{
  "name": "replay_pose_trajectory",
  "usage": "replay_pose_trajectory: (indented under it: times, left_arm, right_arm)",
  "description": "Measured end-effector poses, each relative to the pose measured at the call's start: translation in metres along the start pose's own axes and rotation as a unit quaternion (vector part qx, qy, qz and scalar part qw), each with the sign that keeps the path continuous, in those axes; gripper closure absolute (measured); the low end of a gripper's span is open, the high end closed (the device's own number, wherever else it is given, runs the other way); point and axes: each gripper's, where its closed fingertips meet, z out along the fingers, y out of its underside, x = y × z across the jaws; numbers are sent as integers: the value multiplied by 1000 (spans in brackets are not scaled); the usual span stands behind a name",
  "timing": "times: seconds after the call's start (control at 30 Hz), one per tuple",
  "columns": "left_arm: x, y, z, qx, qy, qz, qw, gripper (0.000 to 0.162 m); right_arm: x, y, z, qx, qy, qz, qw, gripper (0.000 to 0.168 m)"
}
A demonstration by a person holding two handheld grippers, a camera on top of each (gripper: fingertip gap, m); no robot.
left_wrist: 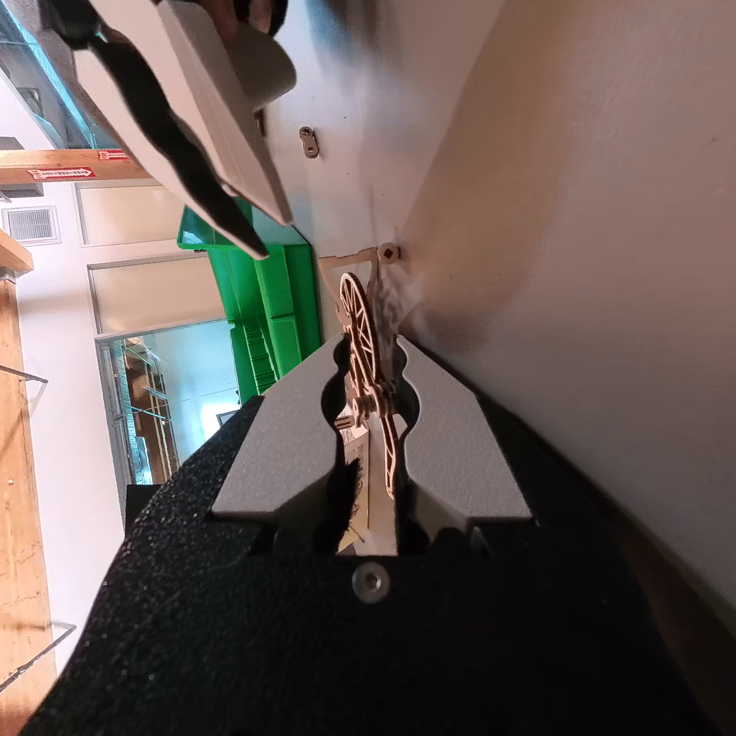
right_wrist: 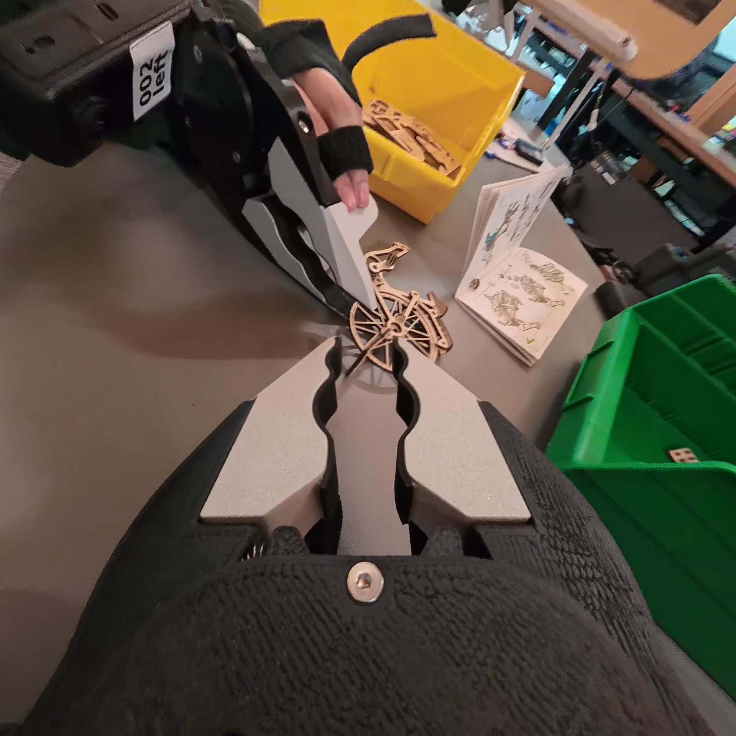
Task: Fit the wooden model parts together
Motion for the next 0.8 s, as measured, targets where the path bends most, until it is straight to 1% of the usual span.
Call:
replay_pose_trajectory:
  times: [0.23,0.37,0.5,0.8]
  left_arm:
    - [0,-1,0,2,-1,3,1000,146]
    - [-1,-1,0,2,-3,5,1000,148]
    - [-1,-2,0,4,-4,7,1000,150]
    - [-2,-4,-1,12,-6,0,1000,152]
  right_arm:
    - [23,-20,-17,49,90,-35,994,150]
    - [32,-26,-26,68,124,-40,989,151]
    - [36,-27,-28,72,137,-41,987,152]
    - [36,-27,-28,70,139,-43,987,153]
